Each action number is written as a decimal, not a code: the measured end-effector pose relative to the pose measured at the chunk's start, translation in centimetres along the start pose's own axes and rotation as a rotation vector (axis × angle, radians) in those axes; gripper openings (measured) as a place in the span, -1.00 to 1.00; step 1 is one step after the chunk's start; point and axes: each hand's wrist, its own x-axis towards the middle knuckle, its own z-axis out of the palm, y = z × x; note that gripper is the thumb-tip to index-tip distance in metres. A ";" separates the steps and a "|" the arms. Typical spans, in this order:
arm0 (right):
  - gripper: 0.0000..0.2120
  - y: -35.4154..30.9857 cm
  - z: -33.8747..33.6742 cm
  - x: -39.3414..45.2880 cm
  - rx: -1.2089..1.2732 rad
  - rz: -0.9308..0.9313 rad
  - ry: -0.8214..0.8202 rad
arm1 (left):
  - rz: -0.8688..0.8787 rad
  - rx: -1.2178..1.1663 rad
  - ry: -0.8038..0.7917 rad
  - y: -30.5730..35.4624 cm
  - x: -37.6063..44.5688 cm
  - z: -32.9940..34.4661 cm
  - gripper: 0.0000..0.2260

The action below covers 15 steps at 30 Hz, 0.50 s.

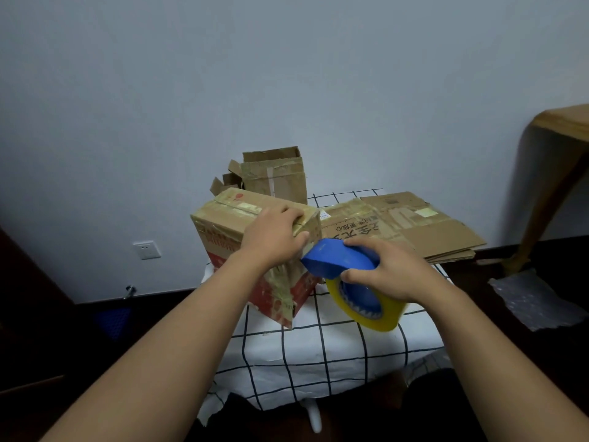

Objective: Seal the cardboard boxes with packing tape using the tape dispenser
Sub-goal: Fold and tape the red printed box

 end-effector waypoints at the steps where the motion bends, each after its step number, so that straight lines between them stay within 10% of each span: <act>1: -0.36 -0.1 -0.2 0.1 -0.011 -0.003 -0.014 | -0.002 -0.011 -0.008 0.0 0.0 0.0 -0.58; 15: -0.40 -2.0 -2.8 3.6 -0.136 -0.052 -0.151 | -0.087 0.050 -0.122 2.1 0.0 -0.3 -0.59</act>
